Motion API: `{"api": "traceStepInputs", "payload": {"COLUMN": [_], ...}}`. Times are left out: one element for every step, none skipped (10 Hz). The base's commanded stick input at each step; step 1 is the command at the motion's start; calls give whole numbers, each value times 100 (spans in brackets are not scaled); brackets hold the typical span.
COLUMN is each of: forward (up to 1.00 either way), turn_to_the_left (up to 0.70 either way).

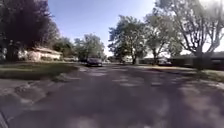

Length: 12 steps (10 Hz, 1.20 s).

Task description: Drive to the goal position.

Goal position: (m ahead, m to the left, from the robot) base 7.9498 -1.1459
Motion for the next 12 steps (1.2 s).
{"api": "traceStepInputs", "payload": {"forward": [100,100,100,100,100,100,100,100,100,100,100,100], "turn_to_the_left": [0,0,0,0,0,0,0,0,0,0,0,0]}}
